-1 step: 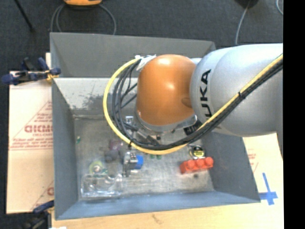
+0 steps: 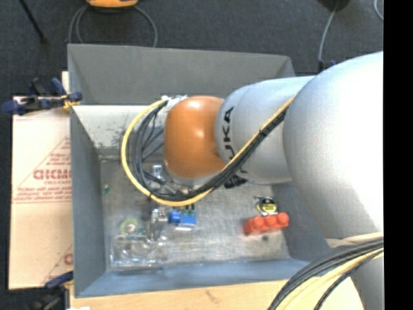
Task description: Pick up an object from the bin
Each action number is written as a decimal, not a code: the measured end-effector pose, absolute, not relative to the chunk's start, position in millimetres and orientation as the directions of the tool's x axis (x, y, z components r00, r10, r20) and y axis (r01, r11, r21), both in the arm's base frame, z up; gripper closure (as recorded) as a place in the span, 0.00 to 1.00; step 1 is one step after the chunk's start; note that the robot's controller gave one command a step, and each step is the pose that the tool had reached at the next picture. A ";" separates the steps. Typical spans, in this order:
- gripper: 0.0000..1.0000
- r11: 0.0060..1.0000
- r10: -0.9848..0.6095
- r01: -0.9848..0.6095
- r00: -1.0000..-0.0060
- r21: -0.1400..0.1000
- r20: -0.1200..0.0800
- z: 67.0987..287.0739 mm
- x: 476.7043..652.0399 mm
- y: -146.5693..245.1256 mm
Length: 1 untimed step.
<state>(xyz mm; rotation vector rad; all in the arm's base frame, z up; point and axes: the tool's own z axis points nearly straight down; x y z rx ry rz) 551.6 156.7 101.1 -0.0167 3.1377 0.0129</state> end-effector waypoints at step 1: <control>0.00 0.990 -0.142 -0.142 -0.990 -0.005 -0.023 101.2 545.7 100.4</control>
Offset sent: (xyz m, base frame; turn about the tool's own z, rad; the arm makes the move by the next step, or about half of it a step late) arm -0.0315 -0.1223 -0.0255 -0.2428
